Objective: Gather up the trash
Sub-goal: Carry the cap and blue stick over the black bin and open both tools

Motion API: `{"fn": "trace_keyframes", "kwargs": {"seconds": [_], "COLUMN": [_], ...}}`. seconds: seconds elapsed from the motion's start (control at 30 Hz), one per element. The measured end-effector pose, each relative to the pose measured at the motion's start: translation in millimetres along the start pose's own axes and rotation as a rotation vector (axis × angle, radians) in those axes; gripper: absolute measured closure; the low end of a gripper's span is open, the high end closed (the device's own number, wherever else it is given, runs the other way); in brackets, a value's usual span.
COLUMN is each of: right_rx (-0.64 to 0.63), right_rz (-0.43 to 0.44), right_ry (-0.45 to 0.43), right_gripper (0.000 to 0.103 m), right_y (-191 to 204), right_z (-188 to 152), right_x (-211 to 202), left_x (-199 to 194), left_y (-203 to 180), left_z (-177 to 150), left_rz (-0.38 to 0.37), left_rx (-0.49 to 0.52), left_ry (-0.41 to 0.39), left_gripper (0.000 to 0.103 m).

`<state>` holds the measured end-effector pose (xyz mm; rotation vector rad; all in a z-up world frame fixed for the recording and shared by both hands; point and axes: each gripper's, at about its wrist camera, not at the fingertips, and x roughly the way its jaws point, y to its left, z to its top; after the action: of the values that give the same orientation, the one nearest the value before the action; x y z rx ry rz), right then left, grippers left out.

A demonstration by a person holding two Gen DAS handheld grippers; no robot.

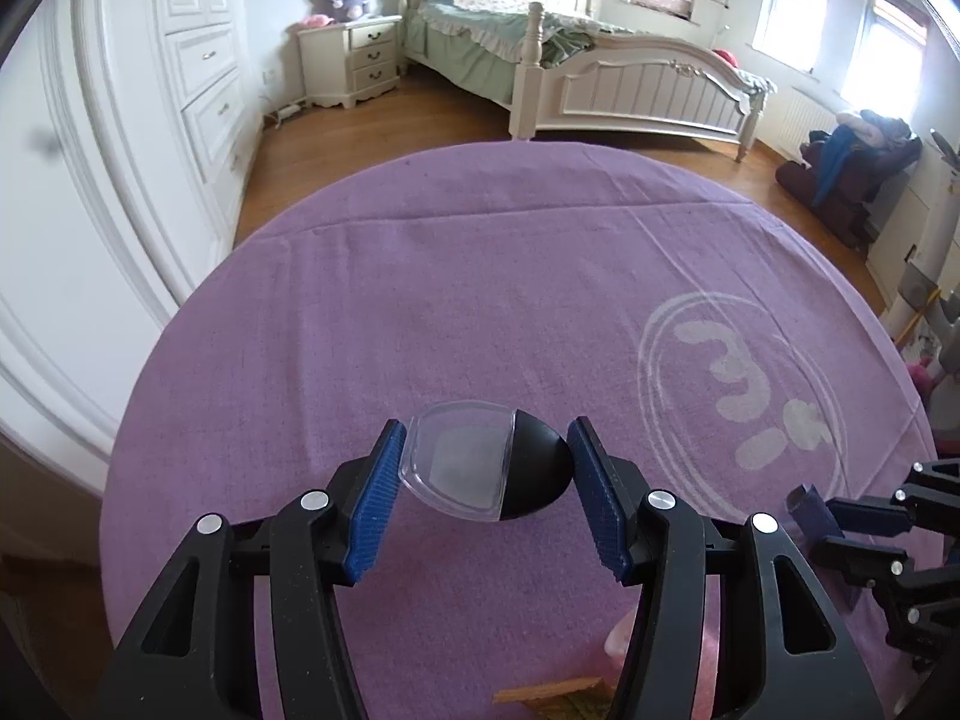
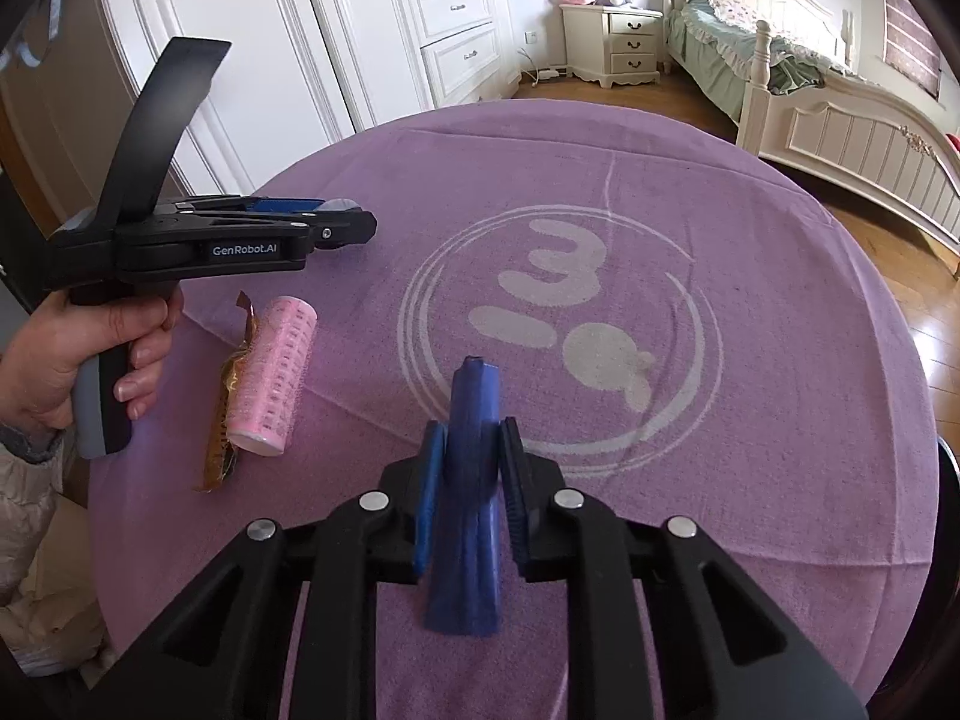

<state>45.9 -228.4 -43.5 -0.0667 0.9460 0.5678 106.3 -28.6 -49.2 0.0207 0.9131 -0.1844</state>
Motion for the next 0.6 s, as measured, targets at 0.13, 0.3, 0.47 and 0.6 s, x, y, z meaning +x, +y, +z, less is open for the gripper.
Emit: {"fn": "trace_keyframes", "kwargs": {"seconds": [0.13, 0.3, 0.47, 0.6], "right_rx": [0.044, 0.134, 0.251, 0.331], "right_rz": [0.007, -0.019, -0.078, -0.131], "right_ry": [-0.071, -0.225, -0.381, -0.451], "right_gripper": [0.085, 0.085, 0.085, 0.085], "right_y": [-11.9, -41.0, -86.4, -125.3], "right_z": [-2.4, 0.5, -4.1, -16.8], "right_x": [-14.5, -50.9, -93.7, -120.8], "left_x": [-21.0, -46.6, -56.8, -55.3], "left_y": [-24.0, -77.8, -143.9, -201.3], "left_z": [9.3, 25.7, 41.1, 50.4], "left_rz": [-0.041, -0.108, -0.194, -0.254], "left_rx": [0.015, 0.086, 0.156, 0.231], "left_ry": [-0.075, -0.160, -0.213, -0.230], "left_gripper": [0.047, 0.047, 0.047, 0.047]}}
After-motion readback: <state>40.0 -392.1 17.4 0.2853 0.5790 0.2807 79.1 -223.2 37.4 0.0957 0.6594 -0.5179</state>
